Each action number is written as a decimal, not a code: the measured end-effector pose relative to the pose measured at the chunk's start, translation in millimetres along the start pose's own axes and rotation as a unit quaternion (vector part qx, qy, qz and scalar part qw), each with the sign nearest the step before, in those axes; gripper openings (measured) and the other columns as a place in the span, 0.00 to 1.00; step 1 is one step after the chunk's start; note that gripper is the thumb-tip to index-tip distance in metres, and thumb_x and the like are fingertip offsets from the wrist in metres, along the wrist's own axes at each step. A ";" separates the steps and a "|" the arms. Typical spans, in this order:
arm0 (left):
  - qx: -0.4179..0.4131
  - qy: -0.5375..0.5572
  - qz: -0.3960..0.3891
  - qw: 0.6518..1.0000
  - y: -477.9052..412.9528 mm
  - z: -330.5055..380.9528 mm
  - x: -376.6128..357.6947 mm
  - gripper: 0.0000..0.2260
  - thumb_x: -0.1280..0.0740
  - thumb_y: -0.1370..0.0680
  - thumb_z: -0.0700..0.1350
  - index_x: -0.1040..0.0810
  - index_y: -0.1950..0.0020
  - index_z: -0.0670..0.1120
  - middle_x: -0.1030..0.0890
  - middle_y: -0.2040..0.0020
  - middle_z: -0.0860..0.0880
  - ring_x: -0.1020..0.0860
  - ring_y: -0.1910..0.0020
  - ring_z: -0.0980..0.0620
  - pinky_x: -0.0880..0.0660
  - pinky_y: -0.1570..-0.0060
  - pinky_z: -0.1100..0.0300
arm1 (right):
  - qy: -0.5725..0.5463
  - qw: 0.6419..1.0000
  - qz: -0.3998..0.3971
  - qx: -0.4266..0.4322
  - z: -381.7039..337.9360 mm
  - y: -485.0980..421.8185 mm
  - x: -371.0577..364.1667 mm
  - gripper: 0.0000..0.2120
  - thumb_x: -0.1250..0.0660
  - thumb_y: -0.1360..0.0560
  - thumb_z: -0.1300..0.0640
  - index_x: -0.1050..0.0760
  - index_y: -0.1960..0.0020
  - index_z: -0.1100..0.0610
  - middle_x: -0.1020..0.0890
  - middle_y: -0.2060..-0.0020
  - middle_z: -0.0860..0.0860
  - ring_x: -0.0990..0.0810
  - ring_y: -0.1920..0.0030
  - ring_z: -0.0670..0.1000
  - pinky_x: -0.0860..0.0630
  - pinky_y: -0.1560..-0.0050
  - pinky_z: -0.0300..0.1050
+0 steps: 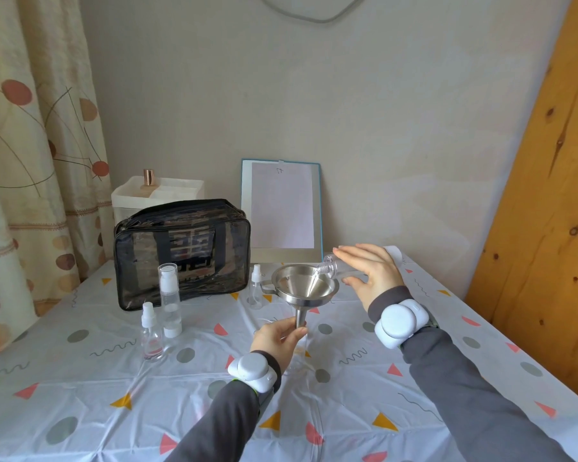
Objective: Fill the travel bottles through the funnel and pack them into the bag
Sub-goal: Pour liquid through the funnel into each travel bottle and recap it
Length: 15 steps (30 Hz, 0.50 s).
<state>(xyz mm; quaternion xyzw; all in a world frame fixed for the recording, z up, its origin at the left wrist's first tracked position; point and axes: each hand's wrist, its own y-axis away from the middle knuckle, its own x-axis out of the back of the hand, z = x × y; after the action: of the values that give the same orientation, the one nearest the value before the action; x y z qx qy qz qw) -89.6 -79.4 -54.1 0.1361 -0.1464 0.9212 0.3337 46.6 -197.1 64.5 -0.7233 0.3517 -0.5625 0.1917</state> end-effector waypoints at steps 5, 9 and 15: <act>-0.002 -0.003 -0.003 1.000 0.6 0.8 0.2 0.08 0.33 0.24 0.48 0.19 0.47 0.50 0.19 0.54 0.56 0.21 0.51 0.59 0.30 0.46 0.68 | 0.001 1.000 0.000 0.001 0.2 0.2 -1.7 0.25 0.30 0.33 0.71 0.24 0.38 0.57 0.22 0.41 0.51 0.29 0.38 0.57 0.41 0.35 0.38; -0.005 -0.009 -0.001 1.000 1.1 0.8 0.2 0.08 0.33 0.24 0.48 0.19 0.47 0.50 0.19 0.55 0.57 0.21 0.52 0.60 0.30 0.48 0.69 | 0.001 1.000 0.003 0.006 0.8 0.5 -2.7 0.25 0.30 0.34 0.72 0.24 0.39 0.58 0.21 0.41 0.51 0.28 0.39 0.58 0.38 0.34 0.42; -0.009 -0.013 0.000 1.000 1.6 1.2 0.9 0.08 0.33 0.24 0.48 0.19 0.47 0.50 0.19 0.54 0.57 0.22 0.53 0.61 0.30 0.49 0.70 | 0.003 1.000 0.004 0.004 1.2 0.6 -3.1 0.25 0.30 0.33 0.71 0.24 0.39 0.57 0.21 0.41 0.51 0.29 0.38 0.57 0.41 0.35 0.38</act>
<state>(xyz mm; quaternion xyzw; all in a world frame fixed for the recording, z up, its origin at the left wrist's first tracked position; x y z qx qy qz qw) -91.1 -80.5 -53.0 0.1452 -0.1591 0.9179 0.3332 47.2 -195.4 61.7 -0.7192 0.3531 -0.5655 0.1959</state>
